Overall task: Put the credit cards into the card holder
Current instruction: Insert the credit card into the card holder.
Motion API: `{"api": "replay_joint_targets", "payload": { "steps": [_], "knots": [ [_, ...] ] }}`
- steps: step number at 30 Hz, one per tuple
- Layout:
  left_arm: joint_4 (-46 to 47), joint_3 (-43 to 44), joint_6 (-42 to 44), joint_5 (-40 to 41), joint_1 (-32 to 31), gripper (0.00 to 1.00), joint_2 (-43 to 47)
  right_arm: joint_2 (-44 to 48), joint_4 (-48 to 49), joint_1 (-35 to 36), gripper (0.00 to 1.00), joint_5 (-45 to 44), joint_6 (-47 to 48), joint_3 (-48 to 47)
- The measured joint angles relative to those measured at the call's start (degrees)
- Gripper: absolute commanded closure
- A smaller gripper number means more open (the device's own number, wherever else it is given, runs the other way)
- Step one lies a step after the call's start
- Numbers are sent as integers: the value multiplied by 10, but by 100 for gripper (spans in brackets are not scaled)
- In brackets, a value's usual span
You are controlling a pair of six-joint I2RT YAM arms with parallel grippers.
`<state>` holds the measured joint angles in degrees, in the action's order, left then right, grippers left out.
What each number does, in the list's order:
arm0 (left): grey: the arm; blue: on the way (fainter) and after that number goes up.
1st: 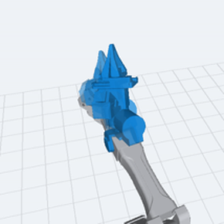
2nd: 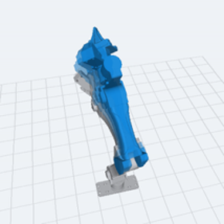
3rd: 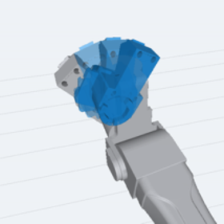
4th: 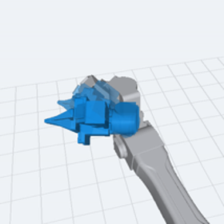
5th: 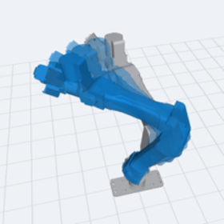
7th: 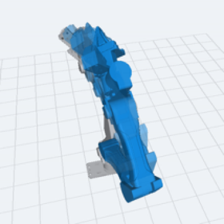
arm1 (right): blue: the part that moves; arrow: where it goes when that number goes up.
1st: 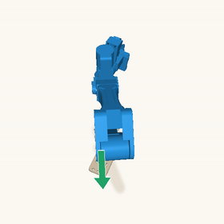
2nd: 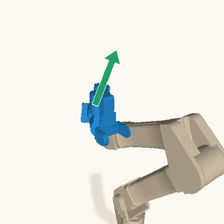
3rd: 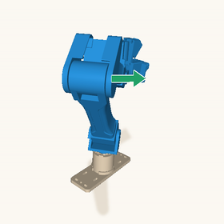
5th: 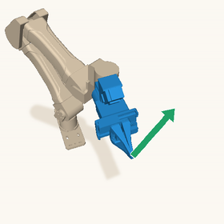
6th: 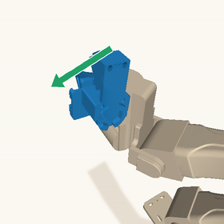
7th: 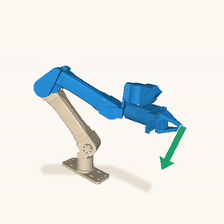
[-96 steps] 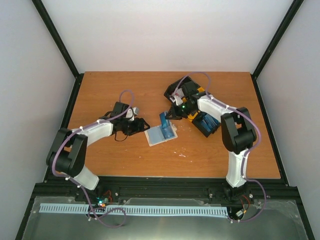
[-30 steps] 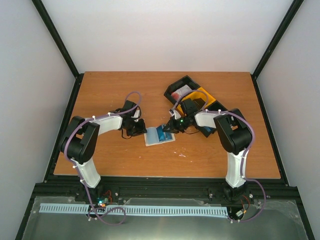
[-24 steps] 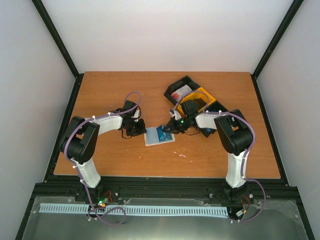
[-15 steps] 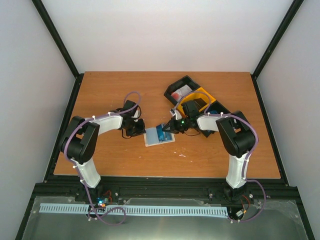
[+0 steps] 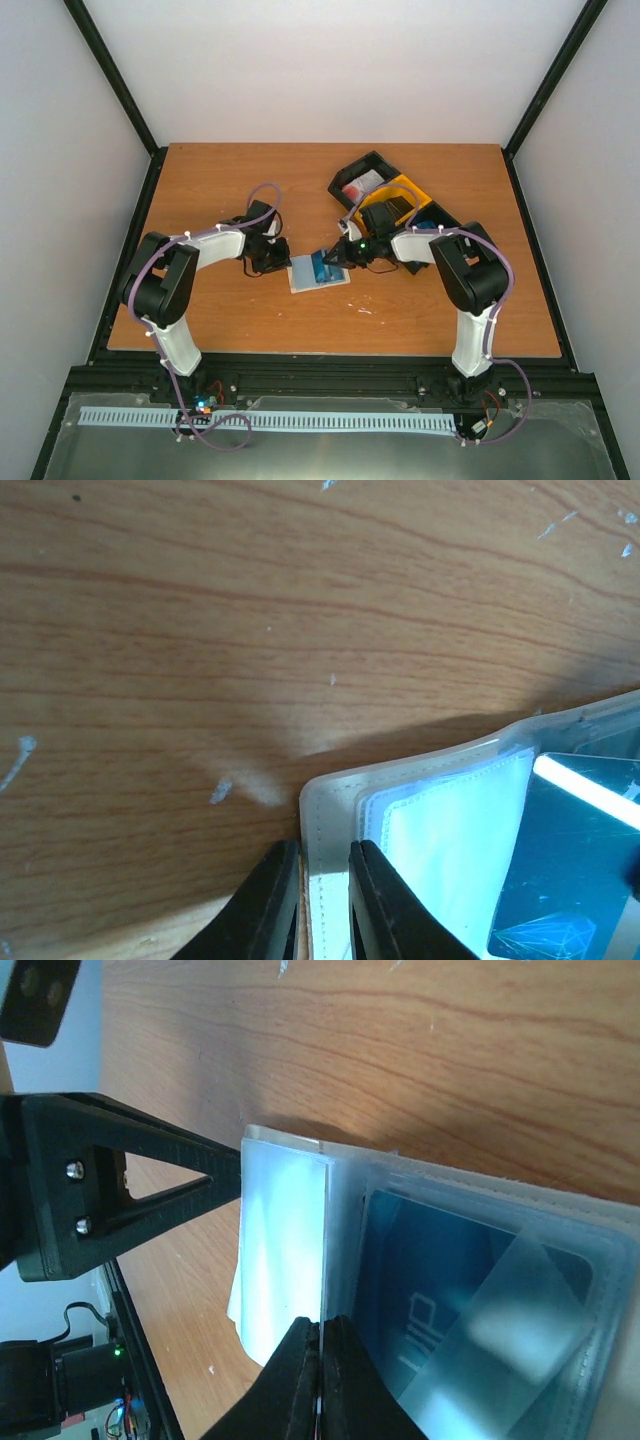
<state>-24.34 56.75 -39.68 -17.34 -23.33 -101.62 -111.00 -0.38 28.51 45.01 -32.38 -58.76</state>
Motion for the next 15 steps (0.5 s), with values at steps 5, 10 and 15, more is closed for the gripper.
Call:
{"api": "replay_joint_targets", "payload": {
  "steps": [5,10,15],
  "knots": [
    [0,0,0,0,0,84,0,-12,-3,4,97,0,0,0],
    [0,0,-1,0,0,85,0,-14,-3,5,97,-4,0,0],
    [0,0,-1,0,0,85,0,-14,-7,8,97,-16,0,0]
  ]
}}
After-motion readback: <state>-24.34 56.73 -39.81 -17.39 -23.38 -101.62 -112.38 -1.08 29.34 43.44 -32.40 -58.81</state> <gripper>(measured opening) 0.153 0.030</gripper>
